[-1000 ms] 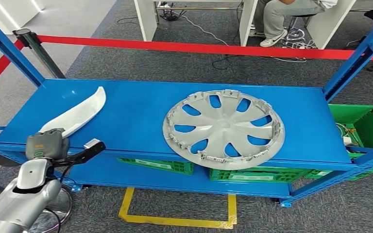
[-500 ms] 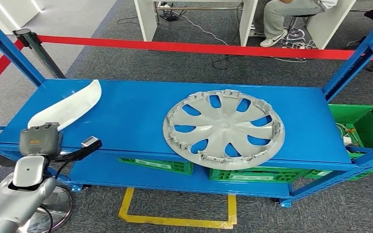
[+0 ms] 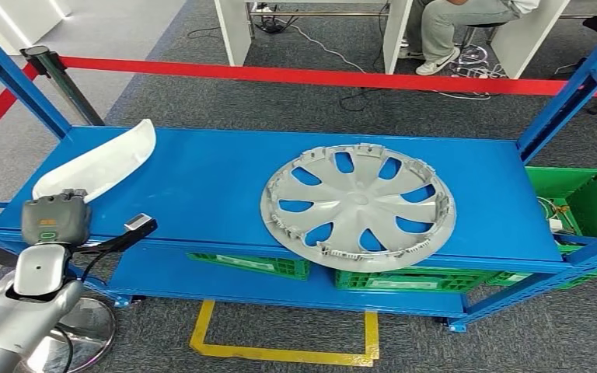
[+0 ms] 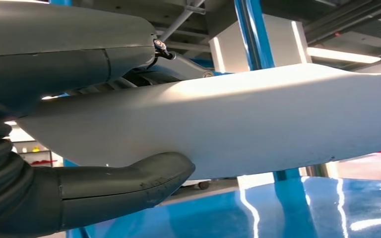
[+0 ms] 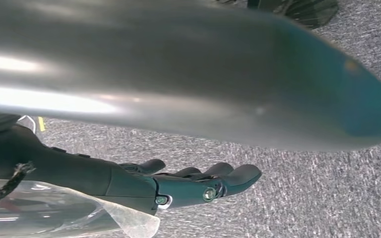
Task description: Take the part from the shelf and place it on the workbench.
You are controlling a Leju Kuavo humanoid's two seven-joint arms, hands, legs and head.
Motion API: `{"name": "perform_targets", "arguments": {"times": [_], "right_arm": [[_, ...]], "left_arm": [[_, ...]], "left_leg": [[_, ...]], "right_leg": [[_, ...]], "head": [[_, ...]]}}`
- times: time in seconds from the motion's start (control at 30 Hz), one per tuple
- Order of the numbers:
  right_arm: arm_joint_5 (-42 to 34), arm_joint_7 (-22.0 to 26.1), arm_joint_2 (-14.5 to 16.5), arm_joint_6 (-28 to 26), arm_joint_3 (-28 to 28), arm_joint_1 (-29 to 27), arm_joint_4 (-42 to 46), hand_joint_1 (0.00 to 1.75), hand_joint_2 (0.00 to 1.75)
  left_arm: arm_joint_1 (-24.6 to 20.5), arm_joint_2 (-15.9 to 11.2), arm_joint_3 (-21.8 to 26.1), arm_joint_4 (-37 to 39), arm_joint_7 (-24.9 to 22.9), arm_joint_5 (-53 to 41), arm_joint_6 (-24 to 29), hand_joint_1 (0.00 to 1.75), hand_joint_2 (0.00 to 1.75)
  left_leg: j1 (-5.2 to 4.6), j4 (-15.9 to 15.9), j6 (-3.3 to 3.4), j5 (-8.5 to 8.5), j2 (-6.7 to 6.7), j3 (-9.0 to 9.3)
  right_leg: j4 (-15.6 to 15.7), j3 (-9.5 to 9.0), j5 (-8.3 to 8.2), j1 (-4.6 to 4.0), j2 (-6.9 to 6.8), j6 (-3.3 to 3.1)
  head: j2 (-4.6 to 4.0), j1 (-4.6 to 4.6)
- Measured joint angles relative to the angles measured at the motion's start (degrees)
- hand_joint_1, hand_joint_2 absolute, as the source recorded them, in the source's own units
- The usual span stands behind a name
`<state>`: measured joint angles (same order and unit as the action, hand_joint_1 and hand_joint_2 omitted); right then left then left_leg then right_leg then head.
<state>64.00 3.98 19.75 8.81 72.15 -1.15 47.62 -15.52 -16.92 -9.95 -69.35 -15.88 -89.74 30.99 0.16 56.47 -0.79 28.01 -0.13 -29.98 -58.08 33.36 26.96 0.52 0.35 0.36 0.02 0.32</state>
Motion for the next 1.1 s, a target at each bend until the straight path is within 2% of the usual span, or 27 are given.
{"name": "perform_targets", "arguments": {"times": [0.43,0.83,1.0,1.1], "right_arm": [[0.0,0.1,0.0,-0.1,0.0,0.0,-0.4,0.00,0.00],[-0.1,0.2,0.0,-0.2,0.0,0.0,-0.7,0.00,0.00],[-0.3,0.2,0.0,-0.2,0.0,0.0,-0.9,0.00,0.00],[-0.3,0.2,0.0,-0.2,0.0,0.1,-1.2,0.00,0.00]], "left_arm": [[-0.1,-0.2,-0.5,0.0,0.1,0.0,0.2,1.75,1.75],[0.3,-0.2,-0.5,-1.3,3.3,0.8,0.5,1.75,1.75],[0.5,-1.1,-1.2,-3.2,0.5,0.1,1.4,1.75,1.75],[0.5,-2.5,-2.5,-4.3,-1.7,0.1,1.5,1.75,1.75]], "left_leg": [[0.00,0.0,0.00,0.00,0.00,0.00],[0.00,0.0,0.00,0.00,0.00,-0.01],[0.00,0.0,0.00,0.00,0.00,-0.01],[-0.07,0.4,0.37,0.17,0.00,-0.09]], "right_leg": [[0.0,0.00,0.00,0.00,0.00,0.00],[0.0,0.00,0.00,0.00,-0.01,0.00],[0.0,0.00,0.00,0.00,0.00,0.00],[0.1,-0.02,-0.11,0.16,-0.02,0.20]], "head": [[0.00,0.01],[0.00,0.01],[0.00,-0.01],[0.00,-0.01]]}}
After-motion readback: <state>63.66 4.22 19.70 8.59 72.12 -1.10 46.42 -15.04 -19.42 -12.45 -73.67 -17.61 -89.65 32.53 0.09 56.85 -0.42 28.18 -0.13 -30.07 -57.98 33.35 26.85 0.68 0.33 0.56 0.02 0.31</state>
